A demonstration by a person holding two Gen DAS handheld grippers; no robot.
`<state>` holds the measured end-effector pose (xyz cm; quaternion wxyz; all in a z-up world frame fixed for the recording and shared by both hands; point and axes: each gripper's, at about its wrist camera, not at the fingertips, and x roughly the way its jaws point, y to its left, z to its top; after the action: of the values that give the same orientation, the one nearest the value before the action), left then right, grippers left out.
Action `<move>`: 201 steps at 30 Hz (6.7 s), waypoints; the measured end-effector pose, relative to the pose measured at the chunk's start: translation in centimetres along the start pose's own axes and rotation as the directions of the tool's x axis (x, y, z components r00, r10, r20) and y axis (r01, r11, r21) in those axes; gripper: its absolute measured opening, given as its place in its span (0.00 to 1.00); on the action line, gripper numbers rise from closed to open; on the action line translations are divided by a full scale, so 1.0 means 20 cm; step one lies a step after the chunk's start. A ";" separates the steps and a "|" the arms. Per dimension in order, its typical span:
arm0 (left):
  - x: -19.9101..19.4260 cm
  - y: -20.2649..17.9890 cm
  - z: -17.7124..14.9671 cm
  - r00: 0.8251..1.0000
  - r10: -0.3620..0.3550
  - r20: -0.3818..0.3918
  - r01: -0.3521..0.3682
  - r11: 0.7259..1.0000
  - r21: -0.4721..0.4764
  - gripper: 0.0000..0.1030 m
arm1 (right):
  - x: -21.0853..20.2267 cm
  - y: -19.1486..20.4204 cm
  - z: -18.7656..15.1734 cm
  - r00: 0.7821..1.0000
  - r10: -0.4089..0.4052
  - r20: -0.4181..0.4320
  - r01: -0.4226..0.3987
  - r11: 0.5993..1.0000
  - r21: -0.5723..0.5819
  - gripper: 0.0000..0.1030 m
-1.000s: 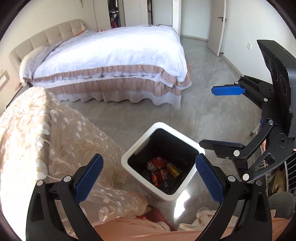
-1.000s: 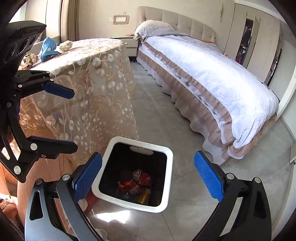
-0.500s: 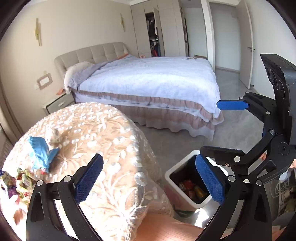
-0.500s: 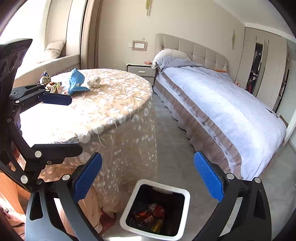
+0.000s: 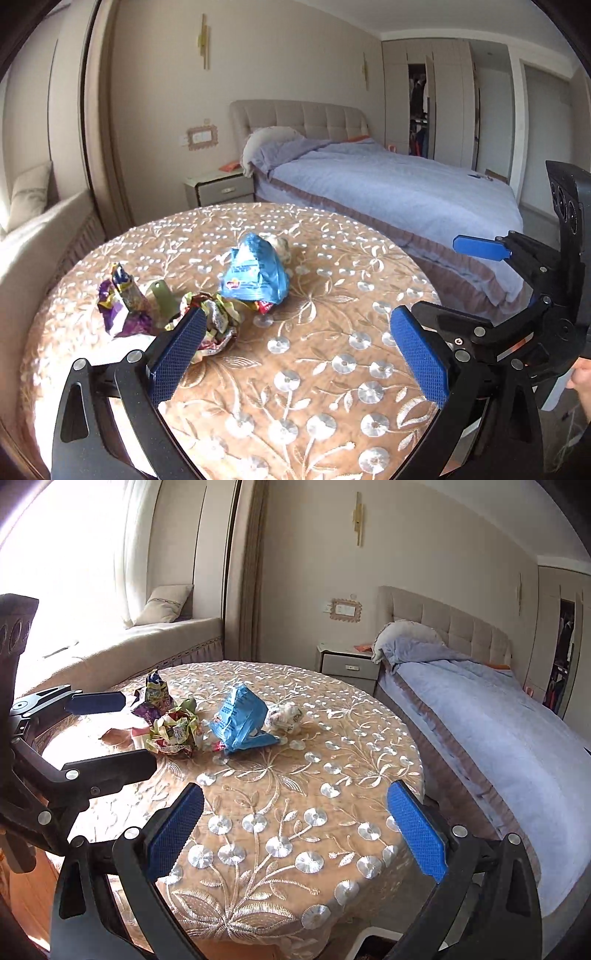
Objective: Collect trash
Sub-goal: 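Return both tools to the table, then grasp the pink wipes pack with the left tool while the right tool grasps the blue chip bag, then carry both items to the white bin and open both tools to drop them, then return both tools to the table, then grasp the purple snack bag with the left tool while the right tool grasps the crumpled green wrapper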
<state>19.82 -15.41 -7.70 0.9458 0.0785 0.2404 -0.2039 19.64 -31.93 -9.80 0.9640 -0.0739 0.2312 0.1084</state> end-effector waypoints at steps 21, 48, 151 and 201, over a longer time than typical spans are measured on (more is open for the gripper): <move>0.35 0.85 -0.29 0.973 -0.026 -0.229 -0.150 0.683 -0.715 0.95 | 0.73 0.22 0.24 0.985 -0.094 -0.147 0.084 0.994 -0.070 0.96; 0.32 0.81 -0.26 0.992 -0.069 -0.110 -0.021 0.753 -0.658 0.05 | 0.59 0.22 0.21 0.982 0.083 -0.168 -0.085 0.996 -0.002 0.60; 0.72 -1.58 -0.50 0.758 -0.377 -0.532 0.599 0.725 0.339 0.95 | -0.36 -0.81 -1.31 0.830 -0.227 -0.509 0.368 0.909 0.194 0.96; 0.15 0.47 0.09 0.972 0.200 -0.121 -0.217 0.964 -0.152 0.95 | 0.22 0.30 0.15 0.987 0.161 -0.023 -0.162 0.985 -0.057 0.96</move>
<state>26.92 -8.40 -7.07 0.9513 0.0357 0.2959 -0.0782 23.40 -24.84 -9.67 0.9473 -0.0843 0.2419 0.1924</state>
